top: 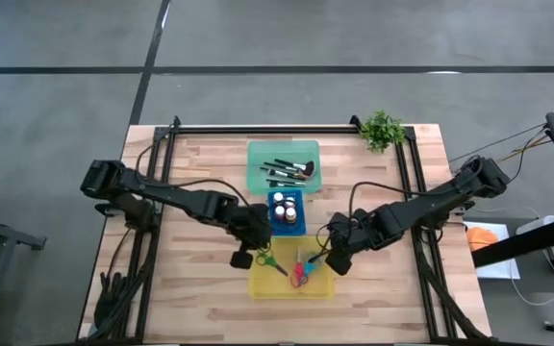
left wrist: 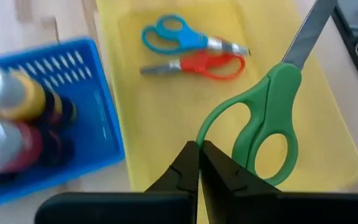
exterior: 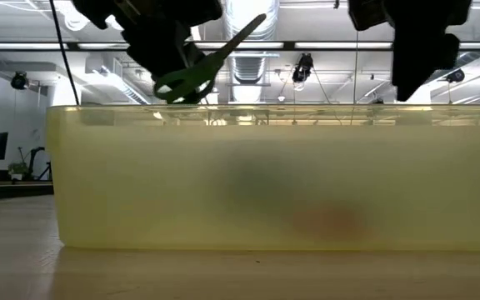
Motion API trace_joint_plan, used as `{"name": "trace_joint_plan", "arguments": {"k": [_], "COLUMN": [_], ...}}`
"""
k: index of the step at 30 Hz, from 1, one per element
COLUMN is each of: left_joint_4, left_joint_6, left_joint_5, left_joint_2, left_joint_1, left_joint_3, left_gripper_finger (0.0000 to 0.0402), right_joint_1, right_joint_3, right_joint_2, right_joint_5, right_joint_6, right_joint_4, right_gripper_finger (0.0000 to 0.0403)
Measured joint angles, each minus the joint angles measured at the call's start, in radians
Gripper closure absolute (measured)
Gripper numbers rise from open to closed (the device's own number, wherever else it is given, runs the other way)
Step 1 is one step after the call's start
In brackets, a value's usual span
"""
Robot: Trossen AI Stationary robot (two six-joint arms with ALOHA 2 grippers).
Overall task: Pick & Place Paint Supplies
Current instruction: Put the green scissors into the yellow bin, then return to Home Position
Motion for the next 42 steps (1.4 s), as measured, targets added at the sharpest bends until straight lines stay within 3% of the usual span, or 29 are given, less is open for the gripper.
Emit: {"name": "trace_joint_plan", "arguments": {"k": [12, 19, 23, 28, 34, 38, 42], "left_joint_4": [0.107, 0.029, -0.030, -0.003, 0.335, 0.551, 0.621], "left_joint_6": [0.069, 0.084, 0.084, 0.066, -0.045, -0.100, -0.101], "left_joint_5": [-0.003, -0.093, -0.110, -0.113, -0.046, -0.027, -0.020], "left_joint_2": [0.009, -0.067, -0.172, -0.325, -0.506, -0.587, -0.651], "left_joint_1": [0.031, 0.050, 0.093, 0.151, 0.253, 0.303, 0.316], "left_joint_3": [0.020, 0.022, 0.007, -0.081, -0.306, -0.478, -0.604], "left_gripper_finger": [0.0295, 0.0282, 0.0293, 0.0338, 0.0394, 0.0395, 0.0395], "right_joint_1": [0.097, 0.137, 0.155, 0.156, 0.156, 0.156, 0.155], "right_joint_3": [-0.149, -0.225, -0.275, -0.340, -0.427, -0.467, -0.475], "right_joint_2": [-0.155, -0.283, -0.381, -0.508, -0.634, -0.681, -0.703], "right_joint_5": [0.069, 0.154, 0.218, 0.314, 0.519, 0.558, 0.568], "right_joint_6": [0.206, 0.279, 0.283, 0.170, 0.106, 0.098, 0.101], "right_joint_4": [0.008, 0.007, 0.003, 0.085, 0.271, 0.320, 0.321], "right_gripper_finger": [0.0222, 0.0222, 0.0222, 0.0222, 0.0222, 0.0222, 0.0222]}}
